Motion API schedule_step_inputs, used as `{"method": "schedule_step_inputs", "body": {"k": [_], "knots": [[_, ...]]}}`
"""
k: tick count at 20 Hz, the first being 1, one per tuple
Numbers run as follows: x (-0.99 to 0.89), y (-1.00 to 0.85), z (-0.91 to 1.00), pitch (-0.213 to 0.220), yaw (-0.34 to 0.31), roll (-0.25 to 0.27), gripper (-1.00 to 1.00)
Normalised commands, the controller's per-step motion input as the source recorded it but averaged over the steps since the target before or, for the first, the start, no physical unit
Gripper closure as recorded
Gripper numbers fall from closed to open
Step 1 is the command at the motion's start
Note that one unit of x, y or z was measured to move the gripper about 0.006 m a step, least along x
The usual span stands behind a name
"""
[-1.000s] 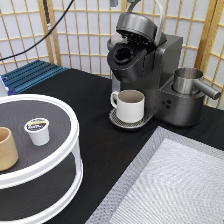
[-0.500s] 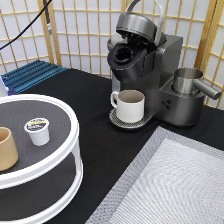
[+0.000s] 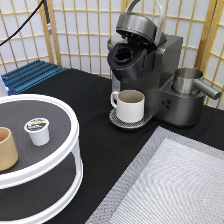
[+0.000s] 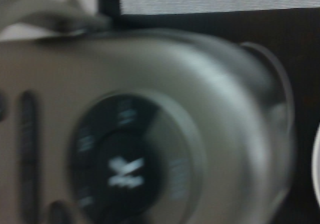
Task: Make coffee
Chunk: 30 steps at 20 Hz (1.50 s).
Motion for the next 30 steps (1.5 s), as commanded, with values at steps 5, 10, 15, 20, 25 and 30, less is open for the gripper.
{"method": "schedule_step_inputs", "body": {"k": [5, 10, 15, 20, 25, 30], "knots": [[0.00, -1.00, -0.21, -0.122, 0.000, 0.063, -1.00], [0.00, -0.94, -0.43, -0.160, 0.000, 0.171, -1.00], [-0.07, -0.71, -0.50, -0.202, -0.066, 0.134, -1.00], [-0.40, -0.37, -0.27, -0.069, -0.218, 0.038, -1.00], [-0.45, -0.29, -0.25, -0.005, -0.265, 0.012, -1.00], [-0.37, -0.30, -0.35, -0.040, -0.276, 0.000, -1.00]]}}
